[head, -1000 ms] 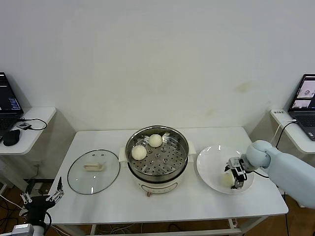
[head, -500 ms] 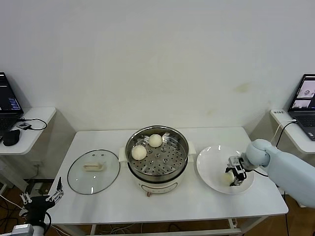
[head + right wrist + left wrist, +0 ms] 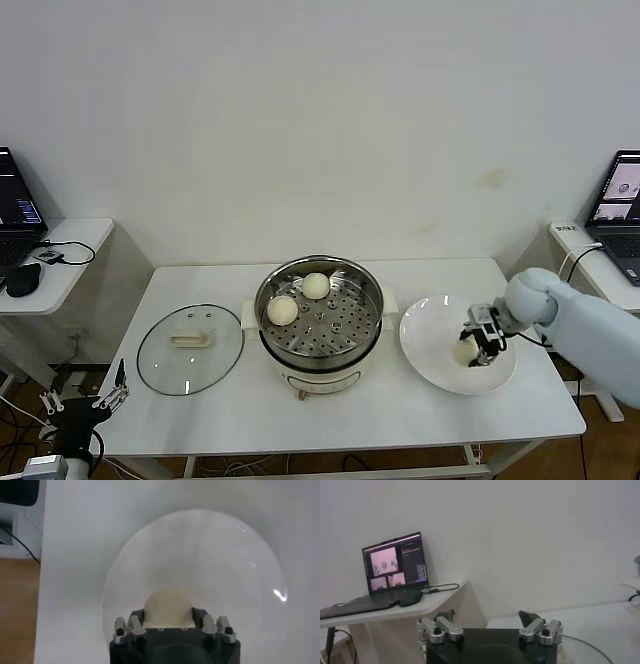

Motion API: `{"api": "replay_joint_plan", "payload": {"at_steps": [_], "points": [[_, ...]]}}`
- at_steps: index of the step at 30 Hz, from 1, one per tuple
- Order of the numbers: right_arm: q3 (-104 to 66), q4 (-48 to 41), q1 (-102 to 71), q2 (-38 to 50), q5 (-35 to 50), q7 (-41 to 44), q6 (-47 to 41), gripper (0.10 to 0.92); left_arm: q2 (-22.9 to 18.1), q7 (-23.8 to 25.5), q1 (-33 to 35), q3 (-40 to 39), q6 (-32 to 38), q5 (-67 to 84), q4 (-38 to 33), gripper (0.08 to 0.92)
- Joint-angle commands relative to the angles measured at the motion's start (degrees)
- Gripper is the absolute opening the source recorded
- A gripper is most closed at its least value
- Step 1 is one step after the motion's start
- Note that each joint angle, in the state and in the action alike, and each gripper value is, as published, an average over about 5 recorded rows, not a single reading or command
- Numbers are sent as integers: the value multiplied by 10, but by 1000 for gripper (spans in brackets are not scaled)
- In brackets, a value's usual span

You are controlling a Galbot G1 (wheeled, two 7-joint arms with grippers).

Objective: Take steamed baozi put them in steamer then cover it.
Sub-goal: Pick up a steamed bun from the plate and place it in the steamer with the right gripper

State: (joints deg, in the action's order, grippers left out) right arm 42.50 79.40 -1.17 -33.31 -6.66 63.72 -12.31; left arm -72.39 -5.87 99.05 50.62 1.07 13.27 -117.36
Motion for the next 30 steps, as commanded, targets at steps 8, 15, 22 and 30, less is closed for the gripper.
{"api": "replay_joint_plan", "payload": {"at_steps": [8, 15, 22, 30], "points": [[208, 44, 370, -70, 169, -7, -21, 618, 6, 0, -3, -4, 0, 2, -1, 823], [239, 61, 405, -164, 226, -33, -22, 624, 3, 1, -4, -6, 2, 2, -1, 823], [266, 63, 366, -251, 231, -57, 12, 628, 1, 0, -2, 0, 4, 3, -2, 823], [299, 47, 320, -324, 164, -82, 88, 628, -9, -1, -2, 5, 6, 2, -7, 823]]}}
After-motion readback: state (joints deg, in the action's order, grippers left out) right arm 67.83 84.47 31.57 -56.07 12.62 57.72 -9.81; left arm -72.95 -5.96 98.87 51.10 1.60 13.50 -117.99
